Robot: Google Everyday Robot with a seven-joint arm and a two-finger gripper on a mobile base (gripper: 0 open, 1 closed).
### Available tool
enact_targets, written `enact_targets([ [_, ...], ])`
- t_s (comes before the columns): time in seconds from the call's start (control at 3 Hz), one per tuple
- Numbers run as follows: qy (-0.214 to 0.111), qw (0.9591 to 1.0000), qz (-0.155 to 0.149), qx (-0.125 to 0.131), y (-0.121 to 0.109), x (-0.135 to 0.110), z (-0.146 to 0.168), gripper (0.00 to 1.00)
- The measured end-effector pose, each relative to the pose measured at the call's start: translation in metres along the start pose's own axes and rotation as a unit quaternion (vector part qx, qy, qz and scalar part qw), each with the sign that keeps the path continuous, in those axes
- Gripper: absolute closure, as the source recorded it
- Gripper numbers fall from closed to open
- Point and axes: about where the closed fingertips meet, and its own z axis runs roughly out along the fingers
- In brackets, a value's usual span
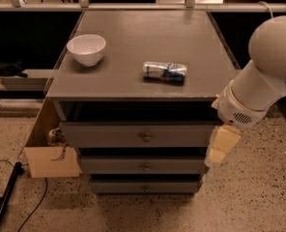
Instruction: Open top drawer
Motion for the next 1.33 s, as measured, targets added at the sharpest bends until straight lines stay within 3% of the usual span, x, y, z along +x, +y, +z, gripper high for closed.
enact_targets([
  [0.67,0.015,0.9985,-0.048,0.019,-0.032,-0.033,0.078,0.00],
  [1.33,0.009,0.9985,-0.041,0.035,-0.033,-0.029,0.068,0.00],
])
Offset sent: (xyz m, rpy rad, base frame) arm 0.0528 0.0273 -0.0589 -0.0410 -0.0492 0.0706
